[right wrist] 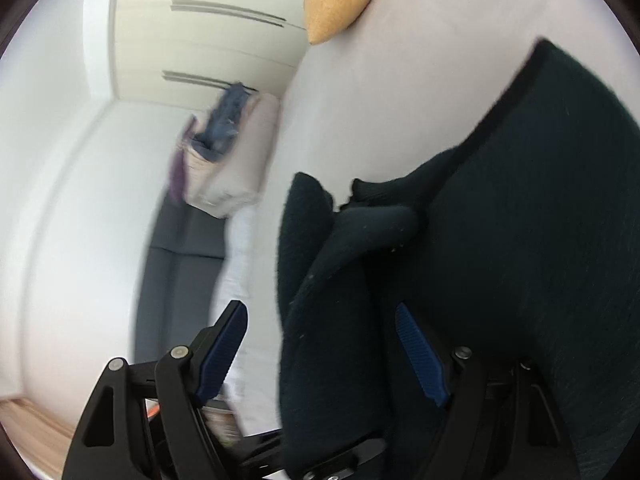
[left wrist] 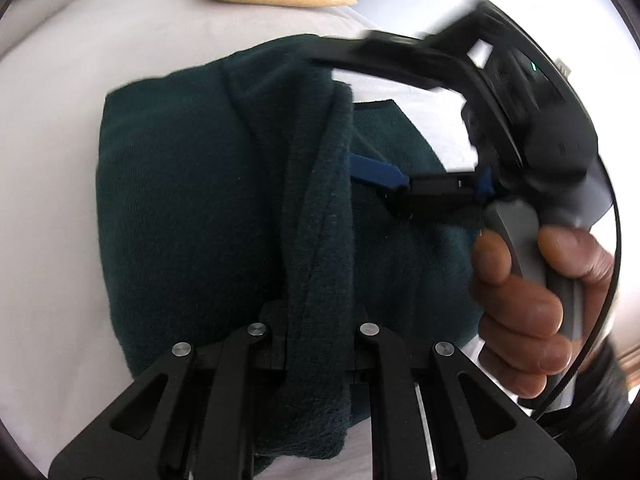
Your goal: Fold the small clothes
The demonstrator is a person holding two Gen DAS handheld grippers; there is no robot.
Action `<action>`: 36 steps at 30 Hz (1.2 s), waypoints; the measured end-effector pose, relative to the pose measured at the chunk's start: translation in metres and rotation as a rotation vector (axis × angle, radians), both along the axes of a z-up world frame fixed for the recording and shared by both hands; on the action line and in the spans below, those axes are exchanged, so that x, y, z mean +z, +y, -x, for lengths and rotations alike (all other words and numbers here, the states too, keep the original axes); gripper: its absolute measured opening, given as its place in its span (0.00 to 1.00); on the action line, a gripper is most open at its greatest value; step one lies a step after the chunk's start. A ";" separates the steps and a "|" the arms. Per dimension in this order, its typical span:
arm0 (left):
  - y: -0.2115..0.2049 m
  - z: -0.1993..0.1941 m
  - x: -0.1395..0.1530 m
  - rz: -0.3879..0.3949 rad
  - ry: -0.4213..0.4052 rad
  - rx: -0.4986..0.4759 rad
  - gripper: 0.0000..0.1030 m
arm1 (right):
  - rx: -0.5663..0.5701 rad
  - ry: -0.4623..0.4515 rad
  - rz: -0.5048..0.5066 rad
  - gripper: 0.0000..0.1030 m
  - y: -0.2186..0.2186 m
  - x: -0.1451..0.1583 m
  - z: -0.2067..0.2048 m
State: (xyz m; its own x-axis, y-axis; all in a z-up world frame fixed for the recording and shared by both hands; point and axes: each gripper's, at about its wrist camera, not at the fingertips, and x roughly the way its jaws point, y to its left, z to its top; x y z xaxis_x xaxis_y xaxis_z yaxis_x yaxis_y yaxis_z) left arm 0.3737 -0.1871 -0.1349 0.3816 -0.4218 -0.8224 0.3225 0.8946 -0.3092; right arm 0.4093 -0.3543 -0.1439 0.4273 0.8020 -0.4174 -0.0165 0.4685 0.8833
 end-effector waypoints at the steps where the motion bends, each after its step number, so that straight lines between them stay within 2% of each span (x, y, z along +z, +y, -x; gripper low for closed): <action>1: -0.002 0.002 0.002 -0.019 -0.011 -0.004 0.12 | 0.009 0.004 0.033 0.77 0.002 0.003 -0.004; 6: -0.003 0.011 0.001 -0.004 -0.013 0.004 0.14 | 0.036 -0.011 0.186 0.77 0.019 0.023 -0.019; 9: -0.009 0.014 0.003 -0.027 -0.020 -0.002 0.14 | 0.043 -0.026 0.291 0.76 0.026 0.034 -0.028; 11: -0.012 0.013 0.003 -0.030 -0.021 0.000 0.14 | 0.064 -0.046 0.350 0.71 0.034 0.041 -0.036; 13: -0.009 0.012 0.003 -0.014 -0.015 0.007 0.14 | 0.095 -0.053 0.387 0.56 0.039 0.043 -0.040; 14: -0.007 0.012 0.002 -0.011 -0.013 0.007 0.14 | 0.107 -0.049 0.400 0.55 0.040 0.042 -0.040; 18: -0.004 0.006 0.000 -0.006 -0.010 0.006 0.14 | 0.113 -0.017 0.410 0.54 0.043 0.040 -0.045; 21: 0.000 0.004 -0.005 -0.005 -0.005 0.009 0.14 | 0.124 -0.019 0.422 0.36 0.039 0.038 -0.037; 25: 0.001 0.002 -0.006 -0.010 0.000 0.011 0.15 | 0.114 -0.037 0.434 0.18 0.034 0.041 -0.034; 28: -0.001 0.001 -0.005 -0.018 0.002 0.013 0.15 | 0.121 -0.050 0.446 0.15 0.034 0.041 -0.032; 36: -0.013 0.002 0.006 -0.017 0.003 -0.022 0.15 | 0.114 -0.068 0.452 0.14 0.018 0.041 -0.024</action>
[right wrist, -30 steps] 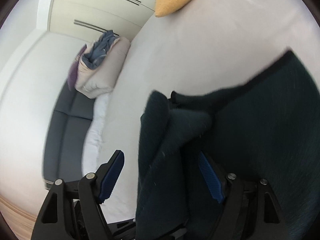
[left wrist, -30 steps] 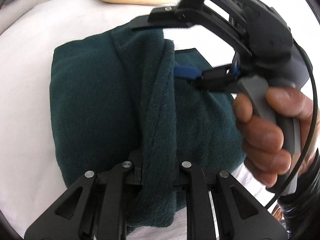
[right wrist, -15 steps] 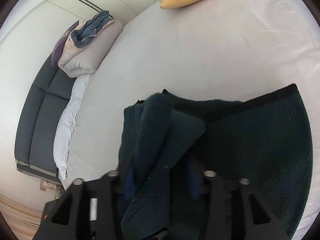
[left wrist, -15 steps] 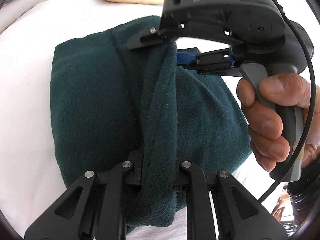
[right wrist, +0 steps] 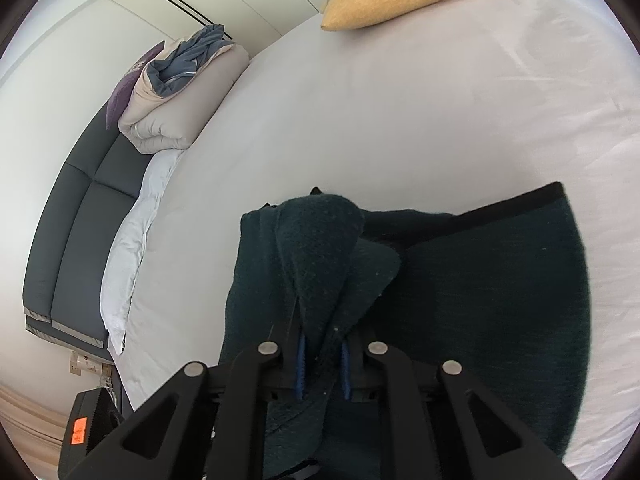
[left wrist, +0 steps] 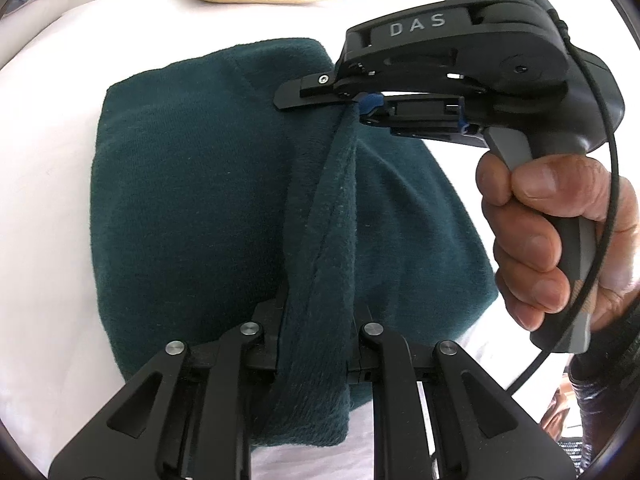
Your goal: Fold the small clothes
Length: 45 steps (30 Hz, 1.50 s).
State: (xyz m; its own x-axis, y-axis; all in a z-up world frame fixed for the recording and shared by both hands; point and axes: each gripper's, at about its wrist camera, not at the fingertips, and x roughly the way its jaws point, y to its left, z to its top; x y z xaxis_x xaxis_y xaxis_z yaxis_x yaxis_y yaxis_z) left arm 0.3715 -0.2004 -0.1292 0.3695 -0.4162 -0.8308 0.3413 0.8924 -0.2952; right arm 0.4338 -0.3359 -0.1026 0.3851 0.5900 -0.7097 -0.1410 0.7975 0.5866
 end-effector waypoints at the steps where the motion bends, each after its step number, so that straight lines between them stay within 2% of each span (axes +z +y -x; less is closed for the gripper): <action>1: -0.004 0.001 0.002 0.001 -0.002 -0.010 0.15 | -0.001 -0.001 -0.002 0.14 -0.003 0.000 0.001; 7: -0.027 0.001 0.018 0.027 -0.011 -0.064 0.15 | -0.024 -0.002 -0.008 0.13 -0.038 0.006 0.005; 12: -0.049 -0.004 0.029 0.079 -0.023 -0.103 0.15 | -0.042 0.005 0.009 0.14 -0.071 0.013 0.003; 14: -0.052 -0.003 0.029 0.100 -0.026 -0.115 0.22 | -0.052 0.027 -0.006 0.14 -0.086 0.008 -0.001; 16: -0.049 0.000 0.026 0.135 0.011 -0.127 0.29 | -0.069 0.055 0.006 0.14 -0.091 -0.003 -0.003; 19: -0.028 0.014 0.027 0.216 0.076 -0.132 0.62 | -0.098 0.086 -0.001 0.16 -0.099 -0.022 -0.001; 24: 0.020 0.027 0.046 0.301 0.035 -0.114 0.65 | -0.155 0.125 -0.094 0.30 -0.113 -0.029 0.012; 28: 0.050 0.008 0.042 0.305 0.032 -0.061 0.65 | -0.134 0.090 -0.099 0.55 -0.110 -0.014 0.041; 31: 0.069 0.004 0.036 0.296 0.039 -0.047 0.65 | -0.103 0.076 -0.098 0.60 -0.097 -0.009 0.074; 37: 0.086 0.008 0.022 0.289 0.083 -0.007 0.65 | -0.114 0.049 -0.013 0.58 -0.070 -0.014 0.121; 38: 0.081 0.010 0.014 0.287 0.084 -0.009 0.65 | -0.111 0.044 0.018 0.54 -0.065 -0.015 0.126; 40: 0.081 0.009 0.008 0.284 0.084 -0.008 0.65 | -0.107 0.045 0.035 0.34 -0.059 -0.020 0.133; 41: 0.078 0.010 0.004 0.282 0.083 -0.007 0.65 | -0.128 0.057 0.024 0.31 -0.061 -0.025 0.136; 43: 0.079 0.007 0.004 0.282 0.082 -0.003 0.65 | -0.173 0.070 -0.031 0.19 -0.073 -0.030 0.140; 45: 0.070 0.013 0.001 0.280 0.086 -0.003 0.65 | -0.223 0.094 -0.113 0.16 -0.088 -0.037 0.143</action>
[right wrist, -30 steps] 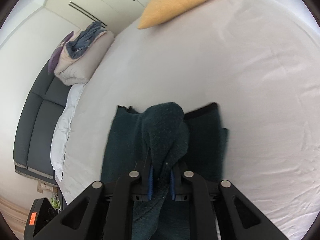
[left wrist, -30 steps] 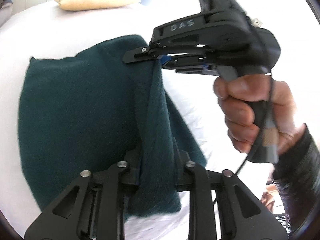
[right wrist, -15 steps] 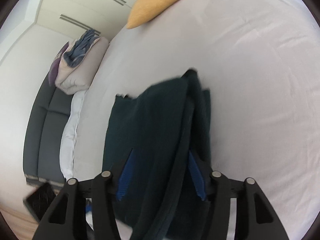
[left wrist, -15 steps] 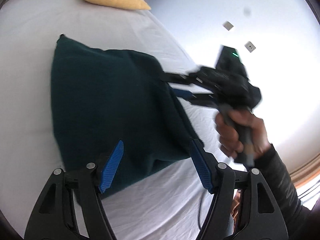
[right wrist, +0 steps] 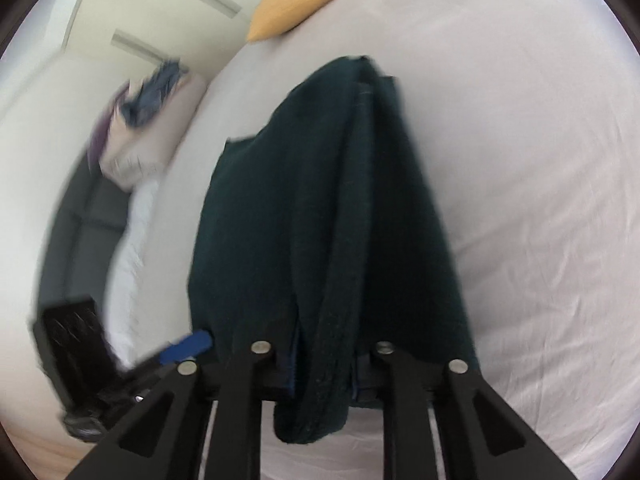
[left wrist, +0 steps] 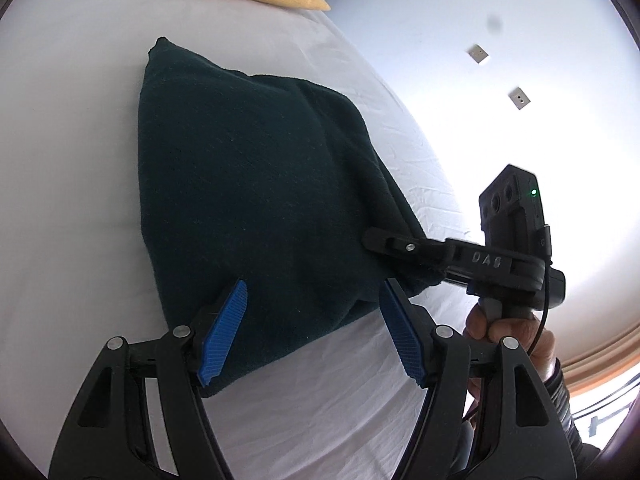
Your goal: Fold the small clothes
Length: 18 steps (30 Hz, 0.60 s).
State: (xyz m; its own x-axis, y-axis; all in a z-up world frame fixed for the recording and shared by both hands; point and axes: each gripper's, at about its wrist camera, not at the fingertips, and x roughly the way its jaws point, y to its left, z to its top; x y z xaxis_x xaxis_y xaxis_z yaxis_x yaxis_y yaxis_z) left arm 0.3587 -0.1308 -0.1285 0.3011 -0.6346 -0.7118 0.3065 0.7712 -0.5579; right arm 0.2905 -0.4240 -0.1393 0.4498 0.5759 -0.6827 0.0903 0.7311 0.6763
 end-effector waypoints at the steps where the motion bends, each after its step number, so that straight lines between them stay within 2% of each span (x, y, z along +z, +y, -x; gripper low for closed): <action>1: -0.003 0.003 -0.001 -0.003 0.002 -0.001 0.65 | -0.020 0.007 -0.029 0.14 -0.007 -0.003 0.002; 5: -0.019 0.006 -0.003 -0.004 0.003 -0.017 0.65 | -0.087 0.006 -0.143 0.12 -0.038 -0.008 0.010; 8: -0.022 0.006 -0.004 -0.010 -0.007 -0.027 0.65 | -0.087 0.004 -0.154 0.12 -0.043 -0.010 0.015; 11: -0.030 0.005 -0.011 -0.020 -0.006 -0.037 0.65 | -0.102 0.026 -0.171 0.11 -0.052 -0.032 0.019; 14: -0.031 0.006 -0.018 -0.022 -0.005 -0.059 0.65 | -0.151 0.032 -0.267 0.09 -0.067 -0.052 0.023; 18: -0.026 0.005 -0.017 -0.011 -0.028 -0.059 0.65 | -0.133 0.008 -0.241 0.10 -0.056 -0.035 0.033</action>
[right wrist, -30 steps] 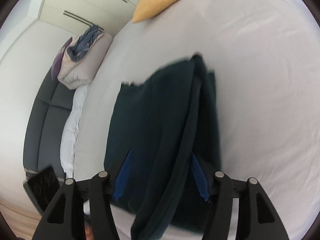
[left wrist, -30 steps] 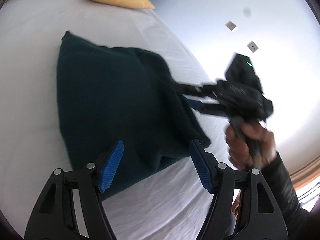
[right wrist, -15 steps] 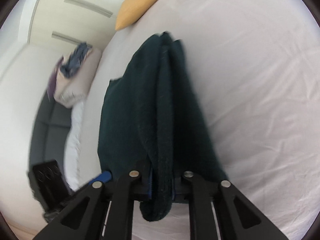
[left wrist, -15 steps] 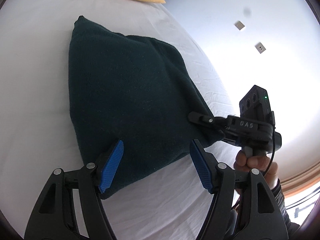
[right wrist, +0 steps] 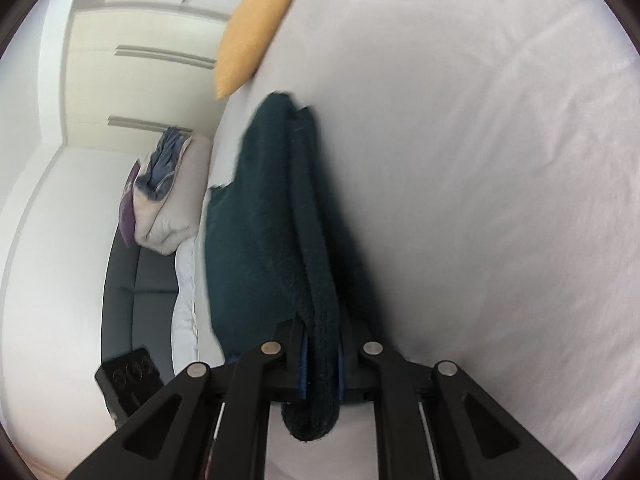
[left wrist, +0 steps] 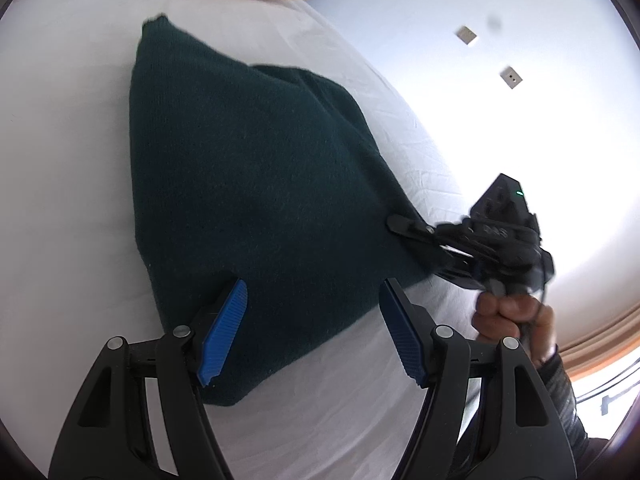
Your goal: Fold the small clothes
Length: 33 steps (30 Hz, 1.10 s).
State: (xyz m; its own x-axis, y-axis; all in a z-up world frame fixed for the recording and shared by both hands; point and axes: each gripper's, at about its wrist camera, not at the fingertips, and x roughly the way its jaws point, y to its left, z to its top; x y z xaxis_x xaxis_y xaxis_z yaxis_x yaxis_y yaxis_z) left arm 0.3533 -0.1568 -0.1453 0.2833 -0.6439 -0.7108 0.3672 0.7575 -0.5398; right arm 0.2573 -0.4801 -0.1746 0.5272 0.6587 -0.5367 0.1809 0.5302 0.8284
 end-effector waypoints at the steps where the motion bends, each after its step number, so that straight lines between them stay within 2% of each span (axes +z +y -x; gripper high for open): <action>1: 0.001 0.000 0.000 0.006 -0.001 0.005 0.65 | 0.009 -0.002 0.014 0.10 0.002 0.000 0.001; 3: 0.003 -0.002 -0.001 0.022 0.005 0.009 0.65 | 0.005 0.024 -0.003 0.09 -0.004 -0.014 -0.003; 5: 0.001 0.002 0.003 -0.005 -0.015 -0.001 0.65 | -0.003 0.022 -0.038 0.07 -0.014 -0.023 -0.004; 8: 0.003 0.003 0.008 -0.042 -0.039 -0.003 0.65 | 0.016 -0.001 0.006 0.07 -0.013 -0.019 -0.006; 11: 0.004 0.003 0.008 -0.051 -0.021 0.017 0.65 | 0.017 -0.014 -0.008 0.07 -0.014 -0.021 -0.003; 14: -0.005 0.001 0.014 -0.106 -0.027 0.003 0.65 | 0.028 -0.015 -0.004 0.09 -0.013 -0.016 0.002; 16: -0.011 0.002 0.013 -0.129 -0.031 -0.008 0.65 | 0.026 -0.012 0.016 0.11 -0.013 -0.011 0.005; 23: -0.012 -0.001 0.004 -0.141 -0.023 -0.010 0.65 | 0.043 -0.013 0.182 0.21 0.006 0.023 0.021; 26: -0.014 -0.002 0.003 -0.143 -0.021 -0.011 0.65 | 0.060 0.002 0.236 0.17 0.008 0.020 0.025; 28: -0.014 -0.003 0.003 -0.145 -0.021 -0.010 0.65 | 0.041 0.009 0.220 0.12 0.003 0.015 0.026; 33: -0.015 -0.002 0.002 -0.147 -0.025 -0.014 0.65 | 0.032 -0.005 0.203 0.12 0.004 0.009 0.028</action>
State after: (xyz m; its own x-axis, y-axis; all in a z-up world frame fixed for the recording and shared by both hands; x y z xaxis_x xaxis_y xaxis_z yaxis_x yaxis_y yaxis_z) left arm 0.3549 -0.1714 -0.1434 0.2939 -0.5373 -0.7905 0.3900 0.8225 -0.4141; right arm 0.2296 -0.4765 -0.1653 0.5112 0.5533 -0.6577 0.1573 0.6921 0.7045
